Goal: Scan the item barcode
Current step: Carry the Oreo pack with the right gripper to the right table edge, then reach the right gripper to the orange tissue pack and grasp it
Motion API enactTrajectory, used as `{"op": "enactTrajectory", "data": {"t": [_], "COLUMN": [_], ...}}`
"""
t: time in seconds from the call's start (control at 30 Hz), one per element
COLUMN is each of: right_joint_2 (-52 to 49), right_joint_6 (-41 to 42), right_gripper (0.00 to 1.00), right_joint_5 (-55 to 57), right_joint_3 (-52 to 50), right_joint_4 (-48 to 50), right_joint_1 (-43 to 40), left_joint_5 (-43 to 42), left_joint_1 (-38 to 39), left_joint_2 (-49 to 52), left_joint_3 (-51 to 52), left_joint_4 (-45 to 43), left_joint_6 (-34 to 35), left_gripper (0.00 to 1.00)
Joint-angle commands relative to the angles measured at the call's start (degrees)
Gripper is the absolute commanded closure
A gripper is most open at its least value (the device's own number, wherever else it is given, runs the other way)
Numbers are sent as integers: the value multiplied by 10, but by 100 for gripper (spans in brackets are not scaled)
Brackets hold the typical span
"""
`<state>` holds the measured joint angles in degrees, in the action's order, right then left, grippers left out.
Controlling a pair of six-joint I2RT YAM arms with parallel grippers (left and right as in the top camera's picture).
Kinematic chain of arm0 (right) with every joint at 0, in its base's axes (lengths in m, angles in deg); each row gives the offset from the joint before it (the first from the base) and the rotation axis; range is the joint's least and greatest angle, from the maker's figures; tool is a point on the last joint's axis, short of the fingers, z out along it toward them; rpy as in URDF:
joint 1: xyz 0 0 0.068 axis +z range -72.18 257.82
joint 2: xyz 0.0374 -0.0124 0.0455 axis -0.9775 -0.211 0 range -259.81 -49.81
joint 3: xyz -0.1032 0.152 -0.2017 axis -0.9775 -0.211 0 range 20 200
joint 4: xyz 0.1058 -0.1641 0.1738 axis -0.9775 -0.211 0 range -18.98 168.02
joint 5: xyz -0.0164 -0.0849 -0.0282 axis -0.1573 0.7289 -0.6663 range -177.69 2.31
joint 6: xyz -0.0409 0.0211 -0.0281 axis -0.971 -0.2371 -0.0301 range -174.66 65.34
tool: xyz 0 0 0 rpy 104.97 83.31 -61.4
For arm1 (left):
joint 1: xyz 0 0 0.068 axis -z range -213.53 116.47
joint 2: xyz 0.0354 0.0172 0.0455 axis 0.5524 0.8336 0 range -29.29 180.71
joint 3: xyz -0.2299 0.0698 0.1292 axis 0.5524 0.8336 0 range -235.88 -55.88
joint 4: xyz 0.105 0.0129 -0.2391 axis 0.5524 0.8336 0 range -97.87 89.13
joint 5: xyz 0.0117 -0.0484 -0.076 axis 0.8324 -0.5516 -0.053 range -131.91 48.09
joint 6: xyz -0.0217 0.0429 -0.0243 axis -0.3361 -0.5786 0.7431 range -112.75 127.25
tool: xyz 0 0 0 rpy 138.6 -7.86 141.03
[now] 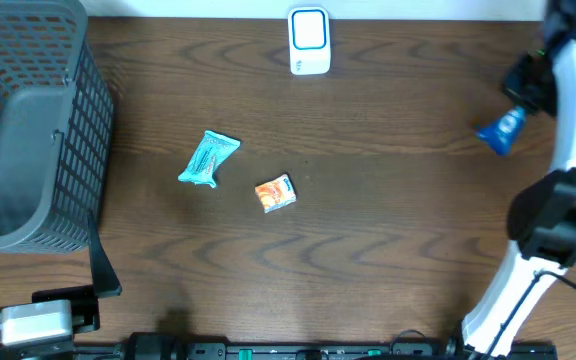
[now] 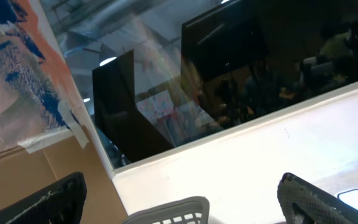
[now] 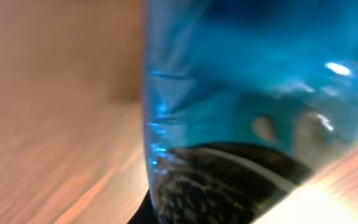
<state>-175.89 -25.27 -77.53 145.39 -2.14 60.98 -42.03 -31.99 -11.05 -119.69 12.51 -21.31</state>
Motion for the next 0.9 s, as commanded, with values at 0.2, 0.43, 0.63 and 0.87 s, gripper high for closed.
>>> {"op": "enactTrajectory", "data": {"t": [0.2, 0.43, 0.63, 0.87], "right_joint_2": [-4, -1, -1, -2], "right_joint_6": [-106, -142, -146, -151], "right_gripper": [65, 1, 1, 1], "right_joint_5": [-16, -212, -274, -291], "right_joint_3": [-180, -92, 153, 173], "right_joint_4": [210, 165, -42, -126], "right_joint_1": [-210, -234, -122, 104], "left_joint_5": [-7, -7, -6, 49], "left_joint_1": [-3, -3, -3, -3], "left_joint_2": [5, 5, 5, 2], "left_joint_3": [2, 2, 2, 10], "left_joint_4": [27, 19, -113, 15], "left_joint_6": [1, 1, -6, -6], "left_gripper": [2, 2, 2, 2]}}
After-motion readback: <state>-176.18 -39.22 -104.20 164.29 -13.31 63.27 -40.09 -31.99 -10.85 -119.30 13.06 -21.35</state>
